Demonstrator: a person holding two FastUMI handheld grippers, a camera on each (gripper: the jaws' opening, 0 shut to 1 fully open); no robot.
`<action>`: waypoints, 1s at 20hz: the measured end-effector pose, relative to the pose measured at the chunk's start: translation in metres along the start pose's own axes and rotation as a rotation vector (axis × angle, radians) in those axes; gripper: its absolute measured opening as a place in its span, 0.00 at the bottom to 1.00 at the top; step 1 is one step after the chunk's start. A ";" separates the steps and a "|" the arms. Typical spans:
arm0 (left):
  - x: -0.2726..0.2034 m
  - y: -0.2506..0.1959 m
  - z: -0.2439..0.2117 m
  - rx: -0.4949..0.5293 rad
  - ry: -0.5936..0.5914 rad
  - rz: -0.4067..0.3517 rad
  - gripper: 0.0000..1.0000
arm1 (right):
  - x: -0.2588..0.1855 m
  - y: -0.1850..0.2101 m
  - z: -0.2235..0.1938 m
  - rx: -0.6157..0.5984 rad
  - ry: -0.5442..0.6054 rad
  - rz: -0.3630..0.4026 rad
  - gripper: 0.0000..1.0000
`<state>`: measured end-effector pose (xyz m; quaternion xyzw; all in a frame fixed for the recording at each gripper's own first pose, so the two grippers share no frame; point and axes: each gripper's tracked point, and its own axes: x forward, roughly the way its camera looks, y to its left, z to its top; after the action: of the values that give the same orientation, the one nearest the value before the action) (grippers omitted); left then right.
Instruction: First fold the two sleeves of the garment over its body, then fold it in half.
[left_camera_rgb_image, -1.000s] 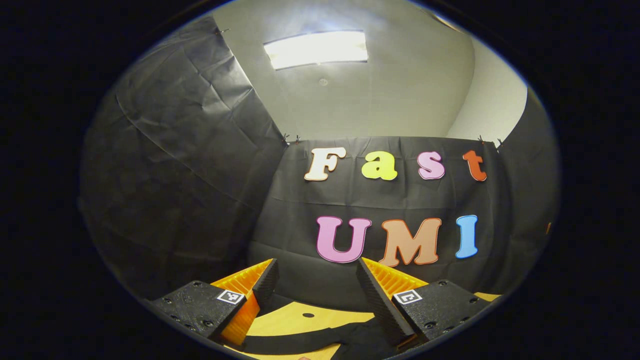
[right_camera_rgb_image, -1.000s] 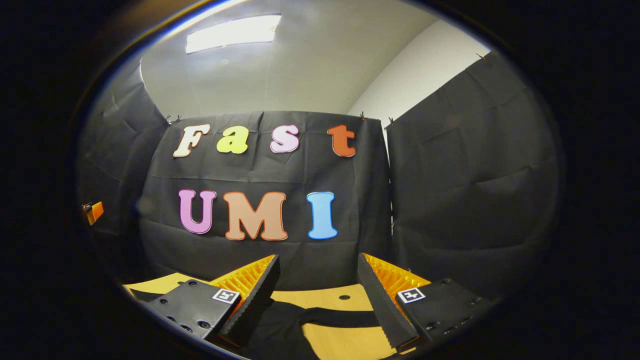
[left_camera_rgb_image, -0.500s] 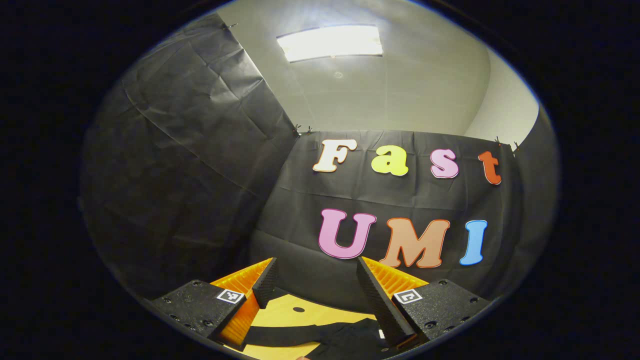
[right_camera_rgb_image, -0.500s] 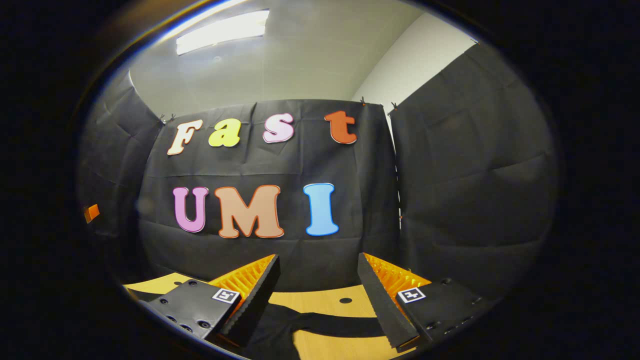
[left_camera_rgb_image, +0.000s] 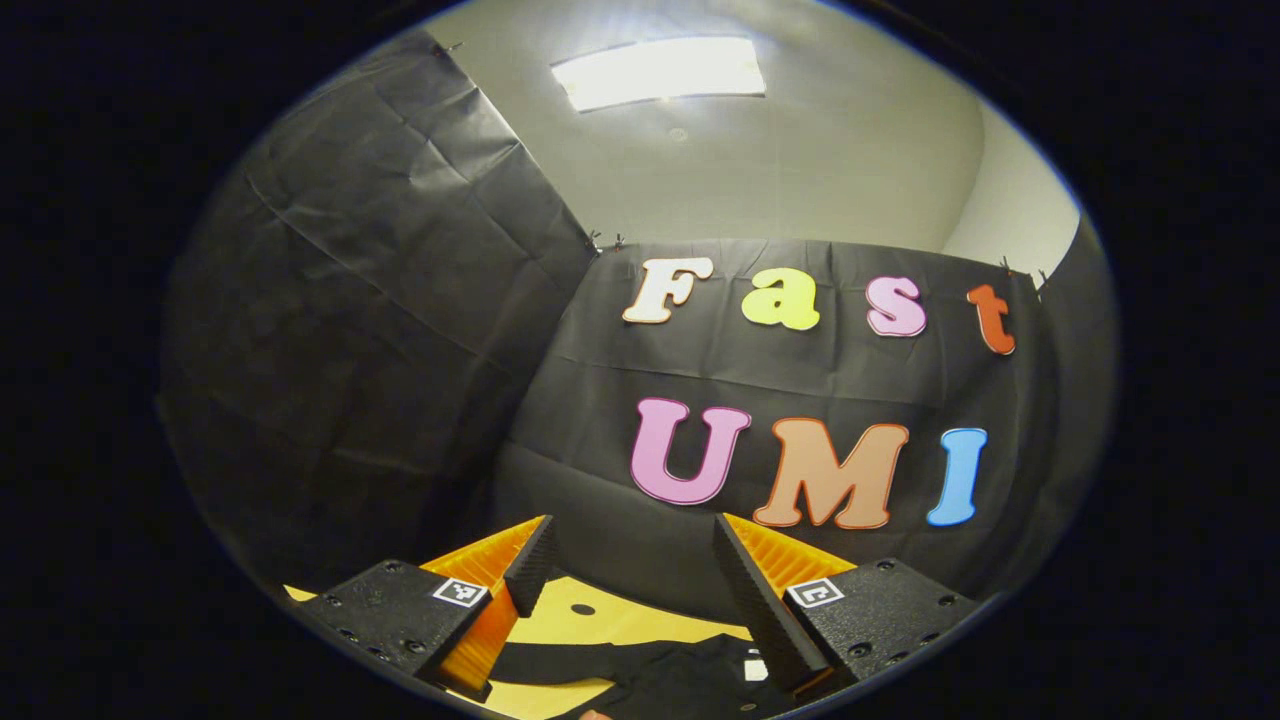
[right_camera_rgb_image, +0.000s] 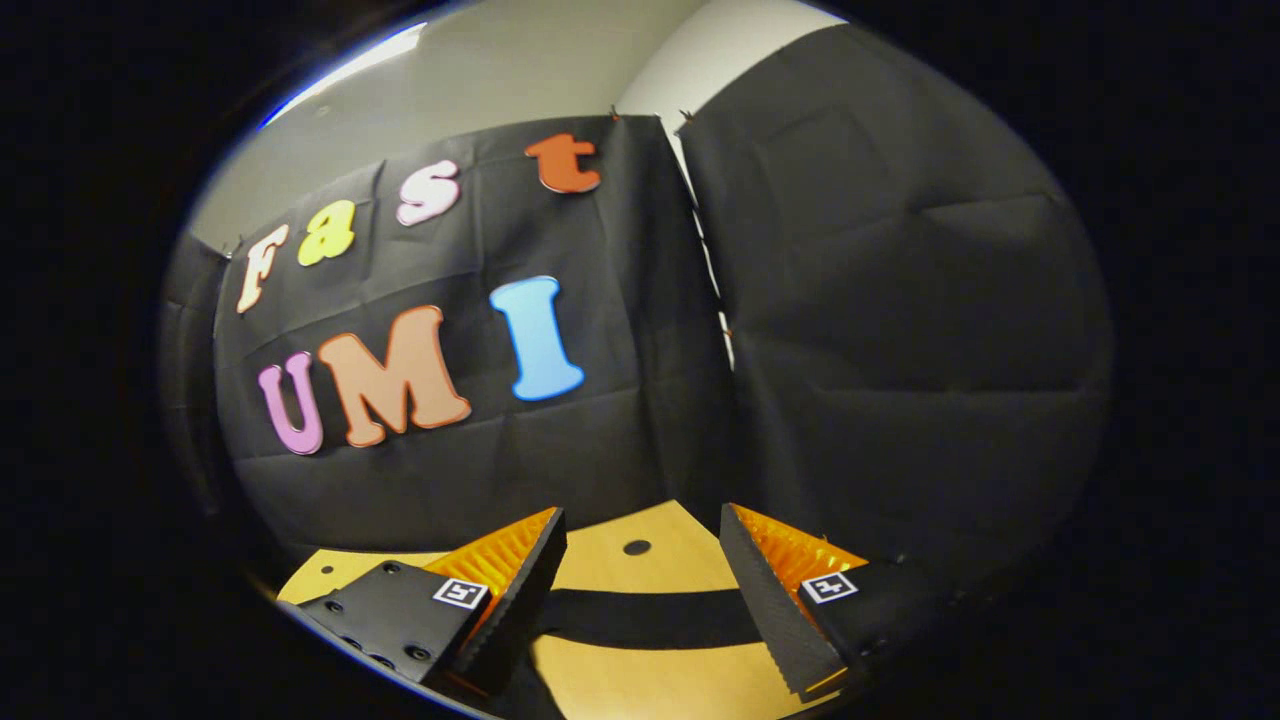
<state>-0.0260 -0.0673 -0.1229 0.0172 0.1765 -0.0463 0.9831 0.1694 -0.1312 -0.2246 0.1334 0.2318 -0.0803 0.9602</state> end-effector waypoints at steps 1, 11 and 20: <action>0.004 0.005 0.003 0.009 -0.011 0.014 0.91 | 0.014 -0.013 -0.020 0.025 0.061 -0.023 0.98; 0.005 0.027 -0.008 0.144 0.014 0.095 0.93 | 0.137 -0.072 -0.176 0.006 0.529 -0.243 0.99; 0.001 0.022 -0.034 0.186 0.066 0.115 0.93 | 0.143 -0.060 -0.177 -0.124 0.597 -0.279 0.99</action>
<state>-0.0347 -0.0441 -0.1544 0.1199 0.2024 -0.0055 0.9719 0.2072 -0.1498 -0.4557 0.0595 0.5233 -0.1541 0.8360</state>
